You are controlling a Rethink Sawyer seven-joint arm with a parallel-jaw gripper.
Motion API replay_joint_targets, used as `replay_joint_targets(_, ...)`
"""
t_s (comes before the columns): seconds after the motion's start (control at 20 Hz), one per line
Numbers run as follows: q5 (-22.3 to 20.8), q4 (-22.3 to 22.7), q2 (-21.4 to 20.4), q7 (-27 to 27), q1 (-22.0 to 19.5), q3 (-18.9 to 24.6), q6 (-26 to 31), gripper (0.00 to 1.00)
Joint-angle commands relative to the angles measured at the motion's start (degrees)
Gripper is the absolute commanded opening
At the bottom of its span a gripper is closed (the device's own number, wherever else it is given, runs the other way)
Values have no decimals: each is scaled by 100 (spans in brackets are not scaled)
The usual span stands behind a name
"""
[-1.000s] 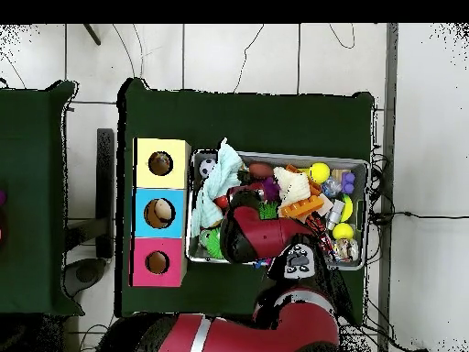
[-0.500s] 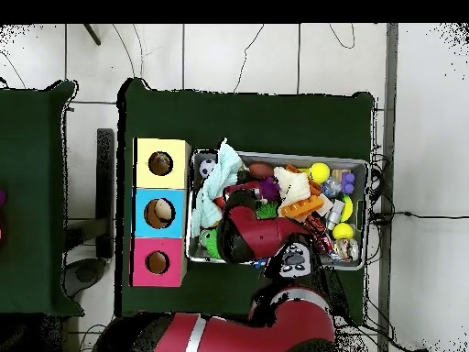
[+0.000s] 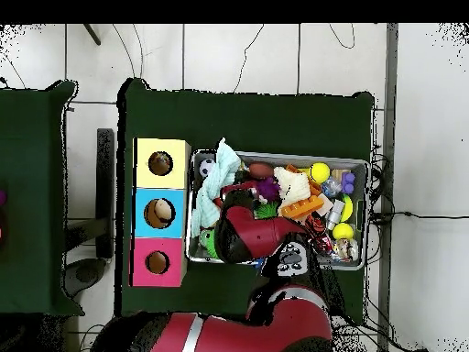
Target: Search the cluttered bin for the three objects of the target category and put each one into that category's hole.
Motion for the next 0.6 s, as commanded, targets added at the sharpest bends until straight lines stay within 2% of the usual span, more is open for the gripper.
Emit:
replay_joint_targets(0.05, -101, -417, 239, 741, 29, 496, -599, 0)
replay_joint_targets(0.6, 117, -581, 352, 580, 169, 257, -744, 0)
